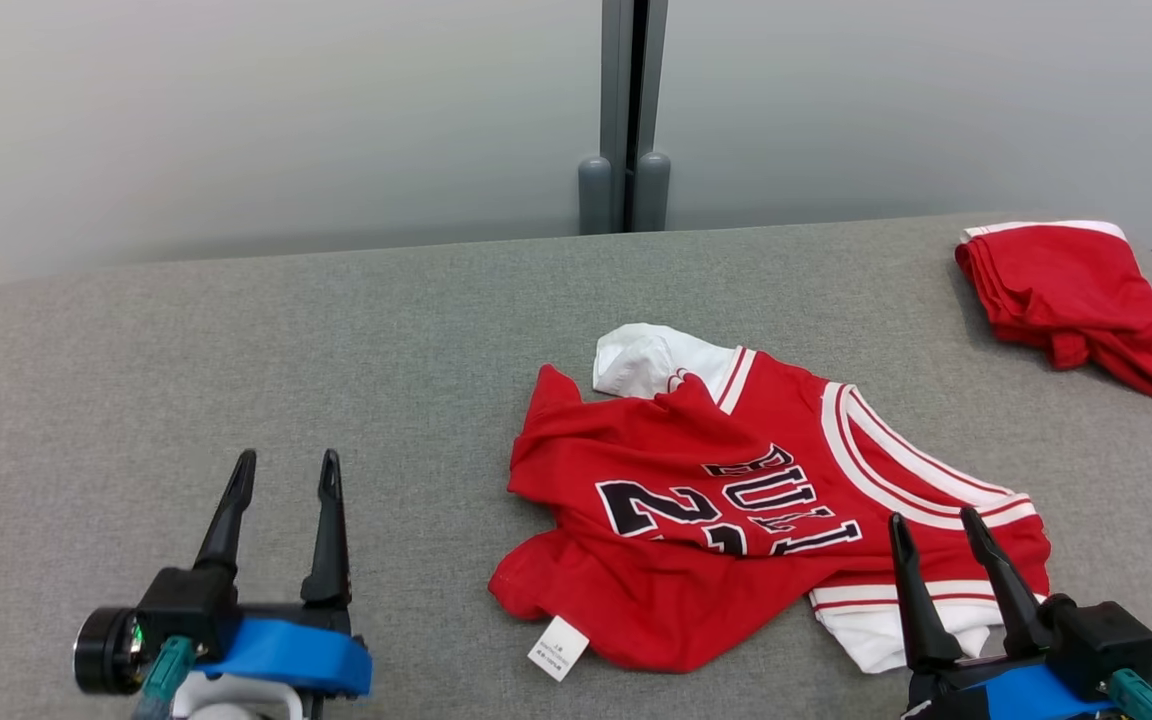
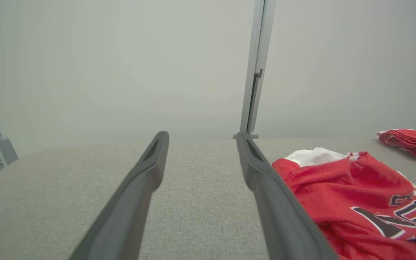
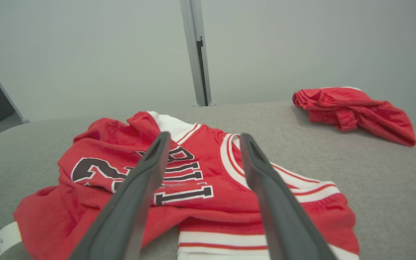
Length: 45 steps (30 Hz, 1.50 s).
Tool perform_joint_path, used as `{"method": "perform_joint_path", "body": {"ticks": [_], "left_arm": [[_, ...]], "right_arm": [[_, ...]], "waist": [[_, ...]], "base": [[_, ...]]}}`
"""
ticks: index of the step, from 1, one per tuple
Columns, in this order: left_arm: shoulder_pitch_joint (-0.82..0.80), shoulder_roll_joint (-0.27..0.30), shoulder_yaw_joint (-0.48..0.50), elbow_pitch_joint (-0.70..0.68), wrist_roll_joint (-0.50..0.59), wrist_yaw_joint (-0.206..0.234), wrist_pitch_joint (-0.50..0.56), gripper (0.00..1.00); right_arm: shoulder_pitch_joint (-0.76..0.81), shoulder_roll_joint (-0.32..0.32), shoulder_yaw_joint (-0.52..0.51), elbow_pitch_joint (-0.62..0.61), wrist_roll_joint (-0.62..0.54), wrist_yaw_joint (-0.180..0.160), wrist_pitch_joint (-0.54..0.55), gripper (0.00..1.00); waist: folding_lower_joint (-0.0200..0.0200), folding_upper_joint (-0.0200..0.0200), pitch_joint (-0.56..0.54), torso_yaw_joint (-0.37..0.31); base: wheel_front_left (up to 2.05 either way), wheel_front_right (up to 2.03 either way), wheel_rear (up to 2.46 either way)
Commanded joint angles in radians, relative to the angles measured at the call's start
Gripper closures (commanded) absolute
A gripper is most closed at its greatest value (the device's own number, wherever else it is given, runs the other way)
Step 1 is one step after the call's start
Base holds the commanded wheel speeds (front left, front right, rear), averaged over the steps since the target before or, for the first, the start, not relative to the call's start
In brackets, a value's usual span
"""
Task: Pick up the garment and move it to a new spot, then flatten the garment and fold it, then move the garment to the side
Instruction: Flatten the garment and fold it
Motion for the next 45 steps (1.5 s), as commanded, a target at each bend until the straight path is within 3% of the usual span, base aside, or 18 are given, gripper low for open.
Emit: {"method": "perform_joint_path", "body": {"ticks": [1,8,20,37,38,39,40,45], "left_arm": [[-0.023,0.003,-0.009,0.002,0.004,-0.006,-0.004,0.0],[-0.118,0.037,-0.128,0.085,-0.029,-0.005,-0.004,0.0],[-0.196,0.103,-0.397,0.37,-0.131,-0.005,0.014,0.0],[-0.228,0.072,-0.616,0.602,-0.233,-0.005,0.022,0.0],[-0.229,0.071,-0.624,0.608,-0.24,-0.005,0.02,0.53],[-0.231,0.071,-0.629,0.613,-0.247,-0.005,0.019,0.71],[-0.233,0.071,-0.634,0.617,-0.253,-0.005,0.017,1.0],[-0.265,0.089,-0.611,0.618,-0.28,-0.005,0.002,1.0]], "right_arm": [[-0.01,0.001,-0.002,0.003,0.002,0.0,-0.005,0.0],[-0.02,0.002,0.005,0.016,0.009,0.0,-0.004,0.0],[-0.033,0.001,0.002,0.037,0.023,0.0,-0.004,0.0],[-0.04,0.001,-0.003,0.052,0.027,0.0,-0.004,0.0],[-0.039,0.001,-0.002,0.052,0.028,0.0,-0.004,0.0],[-0.039,0.001,-0.002,0.052,0.028,0.0,-0.004,0.0],[-0.037,0.001,-0.002,0.053,0.027,0.0,-0.004,0.0],[-0.025,0.001,-0.01,0.051,0.03,0.0,-0.004,0.0]], "waist": [[0.0,0.0,0.002,-0.002],[0.0,0.0,0.017,-0.027],[0.0,0.0,0.039,-0.081],[0.0,0.0,0.041,-0.1],[0.0,0.0,0.04,-0.101],[0.0,0.0,0.039,-0.102],[0.0,0.0,0.038,-0.102],[0.0,0.0,0.033,-0.094]], "base": [[0.0,0.0,0.0],[0.0,0.0,0.0],[0.0,0.0,0.0],[0.0,0.0,0.0],[0.0,0.0,0.0],[0.0,0.0,0.0],[0.0,0.0,0.0],[0.0,0.0,0.0]]}}
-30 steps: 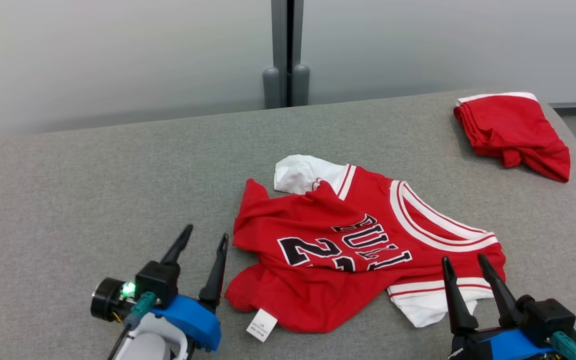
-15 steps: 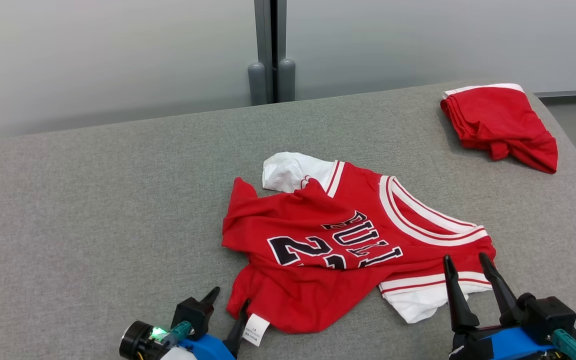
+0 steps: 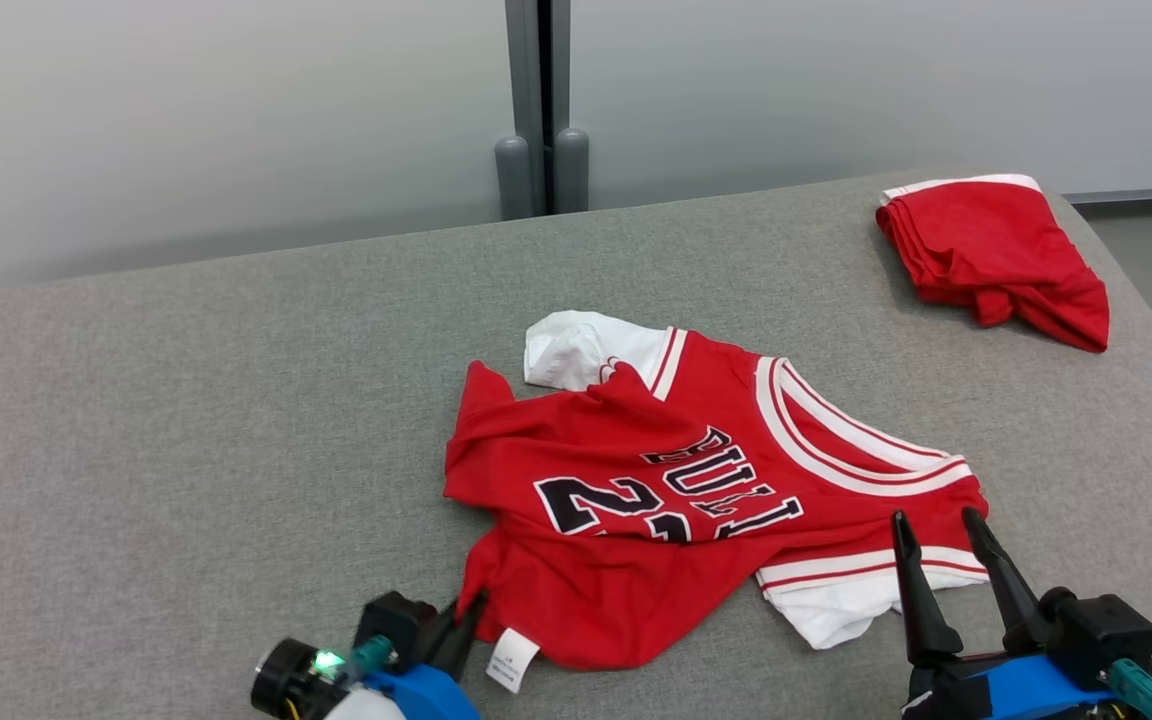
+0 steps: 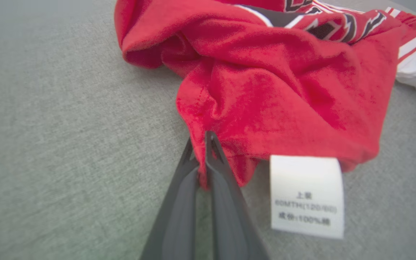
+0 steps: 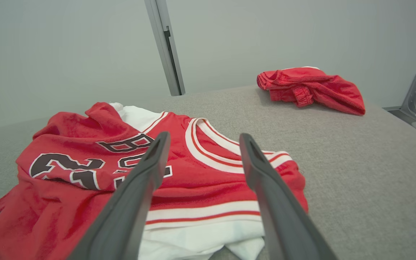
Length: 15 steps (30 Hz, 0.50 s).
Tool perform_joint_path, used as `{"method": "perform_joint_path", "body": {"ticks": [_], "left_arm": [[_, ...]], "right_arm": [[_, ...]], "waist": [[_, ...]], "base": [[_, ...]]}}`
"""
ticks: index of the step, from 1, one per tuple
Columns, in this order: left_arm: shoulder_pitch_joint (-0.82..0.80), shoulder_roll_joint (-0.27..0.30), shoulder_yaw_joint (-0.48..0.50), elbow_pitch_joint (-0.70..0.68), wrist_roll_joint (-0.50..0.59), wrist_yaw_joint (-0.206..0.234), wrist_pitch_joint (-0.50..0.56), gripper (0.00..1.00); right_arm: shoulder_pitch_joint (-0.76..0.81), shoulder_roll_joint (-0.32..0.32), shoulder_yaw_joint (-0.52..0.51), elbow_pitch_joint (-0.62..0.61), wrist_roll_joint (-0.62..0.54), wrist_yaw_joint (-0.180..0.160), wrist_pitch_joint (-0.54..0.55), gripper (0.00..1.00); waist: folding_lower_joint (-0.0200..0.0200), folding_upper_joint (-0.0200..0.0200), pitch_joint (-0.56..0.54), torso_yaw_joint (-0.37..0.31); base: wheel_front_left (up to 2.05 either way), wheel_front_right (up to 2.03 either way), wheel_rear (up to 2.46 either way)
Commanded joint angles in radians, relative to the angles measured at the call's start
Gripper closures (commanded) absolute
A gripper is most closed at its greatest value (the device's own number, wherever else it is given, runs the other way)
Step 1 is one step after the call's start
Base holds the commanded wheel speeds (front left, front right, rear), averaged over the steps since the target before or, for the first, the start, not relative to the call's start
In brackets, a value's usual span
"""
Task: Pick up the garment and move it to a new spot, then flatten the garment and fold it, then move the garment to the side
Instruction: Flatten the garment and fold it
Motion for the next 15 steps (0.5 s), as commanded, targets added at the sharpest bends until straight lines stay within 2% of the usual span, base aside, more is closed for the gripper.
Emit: {"method": "perform_joint_path", "body": {"ticks": [1,8,15], "left_arm": [[-0.022,0.012,0.01,0.0,-0.005,-0.001,-0.003,1.0],[-0.039,0.072,0.133,-0.098,-0.037,0.039,-0.009,1.0],[0.051,0.148,0.298,-0.266,-0.037,0.091,-0.009,1.0]], "right_arm": [[0.001,-0.001,-0.004,0.0,0.003,0.0,-0.004,0.0],[0.014,-0.001,-0.017,-0.001,0.006,0.0,-0.004,0.0],[0.027,-0.001,-0.026,0.008,0.012,0.0,-0.004,0.0]], "waist": [[0.0,0.0,0.0,0.002],[0.0,0.0,-0.008,0.035],[0.0,0.0,-0.021,0.075]], "base": [[0.0,0.0,0.0],[0.0,0.0,0.0],[0.0,0.0,0.0]]}}
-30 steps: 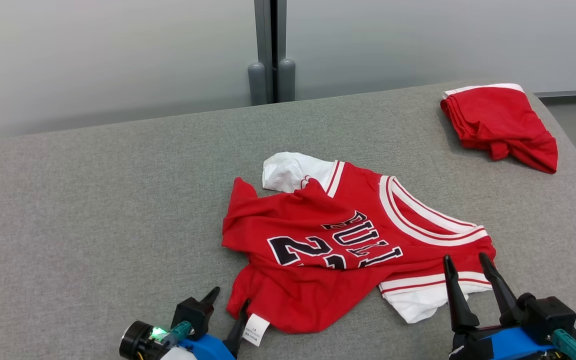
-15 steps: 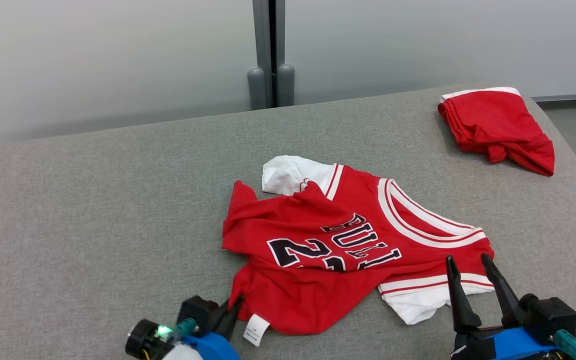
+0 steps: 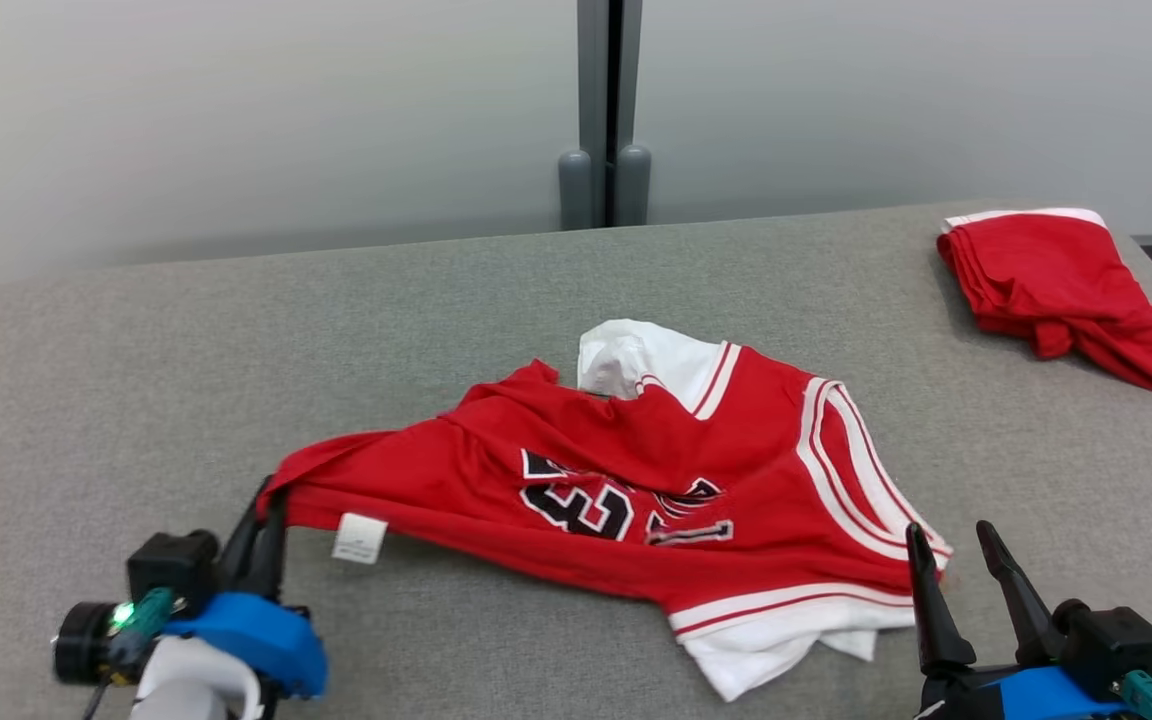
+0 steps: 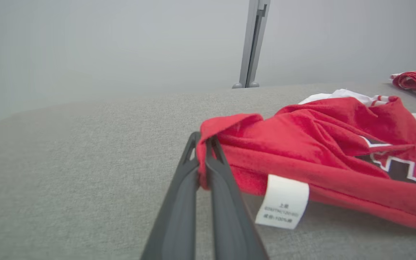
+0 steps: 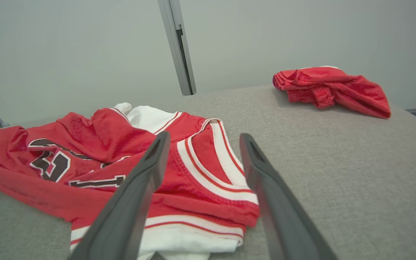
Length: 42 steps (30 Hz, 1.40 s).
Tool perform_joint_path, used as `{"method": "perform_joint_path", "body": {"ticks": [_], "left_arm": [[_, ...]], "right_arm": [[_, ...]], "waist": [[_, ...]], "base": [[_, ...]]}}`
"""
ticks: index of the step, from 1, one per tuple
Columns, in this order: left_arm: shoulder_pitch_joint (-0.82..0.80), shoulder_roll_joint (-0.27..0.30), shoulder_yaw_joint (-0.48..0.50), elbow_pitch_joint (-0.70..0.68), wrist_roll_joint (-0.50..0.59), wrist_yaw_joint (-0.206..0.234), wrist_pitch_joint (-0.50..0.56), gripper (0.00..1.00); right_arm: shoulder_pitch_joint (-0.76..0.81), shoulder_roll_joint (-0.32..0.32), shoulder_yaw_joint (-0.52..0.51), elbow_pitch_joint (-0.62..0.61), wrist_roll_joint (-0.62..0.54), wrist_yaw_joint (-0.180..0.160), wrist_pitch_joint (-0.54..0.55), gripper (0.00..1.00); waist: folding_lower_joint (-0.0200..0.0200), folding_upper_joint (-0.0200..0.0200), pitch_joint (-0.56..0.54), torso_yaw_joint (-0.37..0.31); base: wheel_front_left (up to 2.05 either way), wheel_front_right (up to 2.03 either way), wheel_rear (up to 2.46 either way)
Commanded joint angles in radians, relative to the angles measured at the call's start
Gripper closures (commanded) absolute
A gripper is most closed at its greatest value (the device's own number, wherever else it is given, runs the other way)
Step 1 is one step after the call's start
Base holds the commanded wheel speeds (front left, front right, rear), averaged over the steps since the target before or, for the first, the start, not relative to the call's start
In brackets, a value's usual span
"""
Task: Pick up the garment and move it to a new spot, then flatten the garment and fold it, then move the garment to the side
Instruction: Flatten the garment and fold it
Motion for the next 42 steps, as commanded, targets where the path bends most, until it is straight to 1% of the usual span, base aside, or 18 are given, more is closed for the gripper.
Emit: {"method": "perform_joint_path", "body": {"ticks": [1,4,7,11,13,14,15,16,19,22,27,31,36,42], "left_arm": [[0.019,0.008,0.014,-0.009,0.0,0.005,-0.004,1.0],[0.076,0.021,0.07,-0.053,0.004,0.02,-0.004,1.0],[0.129,0.02,0.113,-0.086,0.008,0.036,-0.005,1.0],[0.187,0.0,0.146,-0.106,0.015,0.042,-0.004,1.0],[0.203,-0.012,0.156,-0.106,0.016,0.035,-0.005,1.0],[0.207,-0.021,0.158,-0.106,0.02,0.035,-0.005,0.85],[0.21,-0.03,0.161,-0.114,0.024,0.038,-0.005,0.23],[0.212,-0.038,0.167,-0.12,0.028,0.037,-0.005,0.0],[0.205,-0.055,0.194,-0.145,0.048,0.015,-0.005,0.0],[0.208,-0.08,0.232,-0.22,0.09,0.013,-0.005,0.0],[0.23,-0.134,0.292,-0.343,0.163,-0.017,-0.004,0.0],[0.243,-0.173,0.321,-0.411,0.217,-0.041,-0.004,0.0],[0.256,-0.202,0.34,-0.426,0.262,-0.055,-0.004,0.0],[0.265,-0.211,0.345,-0.409,0.316,-0.064,-0.004,0.0]], "right_arm": [[0.013,-0.001,-0.001,0.003,0.004,0.0,-0.003,0.0],[0.016,-0.001,-0.002,0.008,0.006,0.0,-0.004,0.0],[0.013,-0.001,-0.009,0.01,0.007,0.0,-0.004,0.0],[0.01,-0.001,-0.011,0.018,0.006,0.0,-0.003,0.0],[0.009,-0.001,-0.011,0.021,0.006,0.0,-0.004,0.0],[0.008,-0.001,-0.01,0.022,0.006,0.0,-0.004,0.0],[0.008,-0.001,-0.009,0.023,0.006,0.0,-0.003,0.0],[0.007,-0.001,-0.009,0.025,0.006,0.0,-0.004,0.0],[0.001,-0.001,-0.006,0.028,0.002,0.0,-0.004,0.0],[-0.004,-0.002,-0.01,0.028,-0.003,0.0,-0.004,0.0],[-0.01,-0.001,-0.016,0.025,-0.006,0.0,-0.004,0.0],[-0.006,-0.001,-0.015,0.021,0.001,0.0,-0.004,0.0],[0.005,-0.001,-0.008,0.018,0.01,0.0,-0.004,0.0],[0.005,-0.001,-0.008,0.021,0.015,0.0,-0.004,0.0]], "waist": [[0.0,0.0,0.0,0.004],[0.0,0.0,0.001,0.018],[0.0,0.0,0.003,0.031],[0.0,0.0,0.002,0.041],[0.0,0.0,0.001,0.043],[0.0,0.0,0.0,0.044],[0.0,0.0,-0.001,0.045],[0.0,0.0,-0.002,0.045],[0.0,0.0,-0.004,0.044],[0.0,0.0,-0.008,0.042],[0.0,0.0,-0.01,0.039],[0.0,0.0,-0.01,0.038],[0.0,0.0,-0.006,0.037],[0.0,0.0,0.003,0.036]], "base": [[0.0,0.0,0.0],[0.0,0.0,0.0],[0.0,0.0,0.0],[0.0,0.0,0.0],[0.0,0.0,0.0],[0.0,0.0,0.0],[0.0,0.0,0.0],[0.0,0.0,0.0],[0.0,0.0,0.0],[0.0,0.0,0.0],[0.0,0.0,0.0],[0.0,0.0,0.0],[0.0,0.0,0.0],[0.0,0.0,0.0]]}}
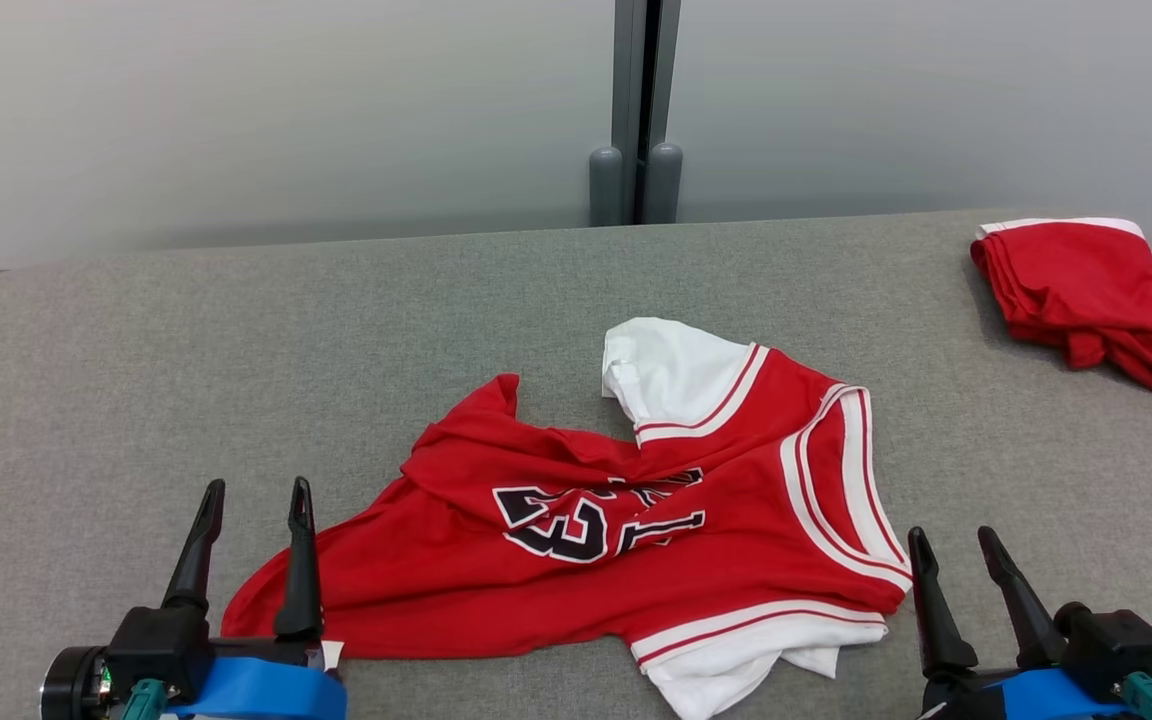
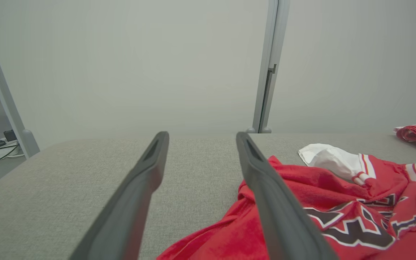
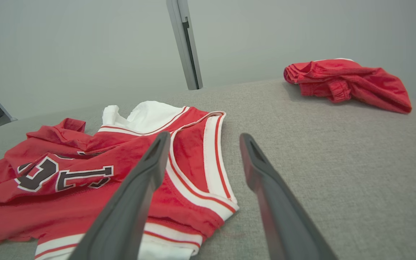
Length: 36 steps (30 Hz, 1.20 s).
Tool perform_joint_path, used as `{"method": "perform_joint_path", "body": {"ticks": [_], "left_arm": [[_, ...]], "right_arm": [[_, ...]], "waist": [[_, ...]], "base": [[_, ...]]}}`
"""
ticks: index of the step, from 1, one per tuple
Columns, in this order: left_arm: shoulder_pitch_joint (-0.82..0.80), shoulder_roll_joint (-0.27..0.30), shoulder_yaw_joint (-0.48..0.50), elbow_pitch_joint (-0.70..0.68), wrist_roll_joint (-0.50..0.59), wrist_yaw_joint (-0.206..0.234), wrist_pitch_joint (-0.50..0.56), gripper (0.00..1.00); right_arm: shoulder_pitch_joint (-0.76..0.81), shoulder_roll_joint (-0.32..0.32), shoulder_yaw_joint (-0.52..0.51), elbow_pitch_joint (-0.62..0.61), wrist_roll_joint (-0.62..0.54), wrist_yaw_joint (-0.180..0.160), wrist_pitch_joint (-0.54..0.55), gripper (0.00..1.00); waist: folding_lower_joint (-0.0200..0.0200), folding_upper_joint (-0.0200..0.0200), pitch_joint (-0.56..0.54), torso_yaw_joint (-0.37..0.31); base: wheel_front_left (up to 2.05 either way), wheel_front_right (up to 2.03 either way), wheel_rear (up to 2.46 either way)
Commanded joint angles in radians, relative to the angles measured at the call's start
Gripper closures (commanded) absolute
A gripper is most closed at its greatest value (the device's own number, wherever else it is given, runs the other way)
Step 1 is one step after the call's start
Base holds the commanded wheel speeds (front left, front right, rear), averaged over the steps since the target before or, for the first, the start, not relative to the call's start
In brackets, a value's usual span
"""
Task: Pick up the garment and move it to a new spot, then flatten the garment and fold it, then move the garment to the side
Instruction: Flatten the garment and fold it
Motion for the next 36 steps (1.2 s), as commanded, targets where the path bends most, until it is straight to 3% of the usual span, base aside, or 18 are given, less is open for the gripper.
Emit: {"method": "perform_joint_path", "body": {"ticks": [1,12,21,29,36], "left_arm": [[0.01,-0.001,0.009,0.004,0.004,-0.001,-0.003,0.0],[-0.007,-0.012,0.041,-0.004,0.006,-0.007,-0.003,0.0],[-0.032,-0.015,0.027,-0.006,0.005,-0.012,-0.003,0.0],[-0.068,-0.016,-0.006,-0.012,-0.018,-0.002,-0.003,0.0],[-0.1,-0.016,-0.039,-0.019,-0.042,0.011,-0.003,0.0]], "right_arm": [[0.006,-0.002,-0.004,0.0,0.004,0.0,-0.004,0.0],[-0.067,-0.014,0.017,0.044,-0.034,0.0,-0.004,0.0],[-0.298,-0.086,0.057,0.131,-0.054,0.0,0.017,0.0],[-0.529,-0.173,0.066,0.285,-0.068,0.0,0.112,0.0],[-0.618,-0.222,0.094,0.478,-0.076,0.0,0.19,0.0]], "waist": [[0.0,-0.0001,0.002,0.0],[0.0,-0.0001,0.014,0.011],[0.0,-0.0001,0.045,0.039],[0.0,-0.0001,0.113,0.095],[0.0,-0.0001,0.171,0.141]], "base": [[0.0,0.0,0.0],[0.0,0.0,0.0],[0.0,0.0,0.0],[0.0,0.0,0.0],[0.0,0.0,0.0]]}}
